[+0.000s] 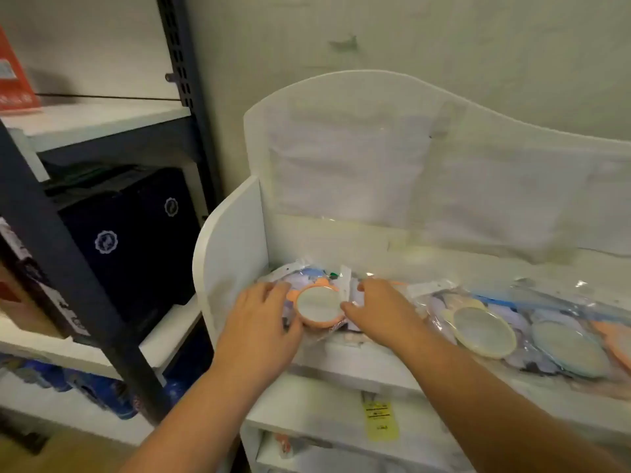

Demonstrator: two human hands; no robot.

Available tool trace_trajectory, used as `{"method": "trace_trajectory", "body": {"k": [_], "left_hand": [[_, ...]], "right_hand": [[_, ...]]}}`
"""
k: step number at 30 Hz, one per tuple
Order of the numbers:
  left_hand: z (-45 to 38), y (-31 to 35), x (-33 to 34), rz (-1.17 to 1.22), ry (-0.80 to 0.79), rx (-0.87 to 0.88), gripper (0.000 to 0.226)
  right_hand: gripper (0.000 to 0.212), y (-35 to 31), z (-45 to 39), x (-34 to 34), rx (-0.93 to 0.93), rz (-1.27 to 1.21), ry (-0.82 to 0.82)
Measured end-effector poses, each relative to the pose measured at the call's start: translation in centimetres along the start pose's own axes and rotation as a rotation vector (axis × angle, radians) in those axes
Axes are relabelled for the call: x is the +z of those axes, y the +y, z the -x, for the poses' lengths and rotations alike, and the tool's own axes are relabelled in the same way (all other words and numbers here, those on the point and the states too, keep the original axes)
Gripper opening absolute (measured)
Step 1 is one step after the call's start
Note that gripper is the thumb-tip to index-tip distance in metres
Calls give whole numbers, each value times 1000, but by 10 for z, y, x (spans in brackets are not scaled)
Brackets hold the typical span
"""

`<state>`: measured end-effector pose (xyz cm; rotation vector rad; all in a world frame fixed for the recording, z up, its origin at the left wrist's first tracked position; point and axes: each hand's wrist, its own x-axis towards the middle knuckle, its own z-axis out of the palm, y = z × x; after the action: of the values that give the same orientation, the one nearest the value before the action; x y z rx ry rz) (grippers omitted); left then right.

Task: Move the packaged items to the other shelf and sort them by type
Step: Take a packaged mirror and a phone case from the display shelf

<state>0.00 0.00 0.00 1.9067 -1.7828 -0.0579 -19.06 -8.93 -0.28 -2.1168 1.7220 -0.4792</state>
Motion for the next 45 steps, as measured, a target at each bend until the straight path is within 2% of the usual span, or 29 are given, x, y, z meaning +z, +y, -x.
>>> {"method": "trace_trajectory", "body": {"k": [4,7,11,15,20,23,27,28,30,32,34,36,39,41,45], "left_hand": [[-26,-28,24,9,-154,-101,54],[-33,-45,41,-33,-181,-79,55],[-37,-50,52,-83,-227,-44,62],[-46,-44,54,84,-240,-144,44],[-54,-40,57,225,-288,-248,38],[-59,-31,61,511,-257,-357,38],[-67,-25,66,998,-232,-767,65],[-71,-28,68,1111,-209,-827,61],[-76,-28,64,1242,-167,-879,33],[-79,-30,63,1175,-192,-859,18],[-78,-27,61,1040,-228,-748,13],[-78,-24,61,967,-264,-660,18],[-75,-19,58,933,-267,-592,39],[-74,-20,54,920,-160,-567,34],[-79,-22,25,888,160,-463,27]], "right_hand": [[44,-14,-17,31,41,20,-10],[57,-14,-24,49,87,70,24],[63,-9,-29,60,135,149,17],[64,-10,-33,64,124,162,38],[59,-12,-35,63,86,163,48],[58,-13,-35,63,62,151,46],[55,-13,-36,62,82,109,12],[54,-13,-37,61,86,101,-2],[54,-12,-39,60,82,98,-19],[54,-11,-40,58,81,77,-30],[54,-10,-41,58,80,41,-37],[53,-8,-41,59,65,17,-27],[47,-7,-39,61,32,21,8],[42,-8,-35,59,9,0,43],[20,-22,-19,56,-34,-168,202]]}}
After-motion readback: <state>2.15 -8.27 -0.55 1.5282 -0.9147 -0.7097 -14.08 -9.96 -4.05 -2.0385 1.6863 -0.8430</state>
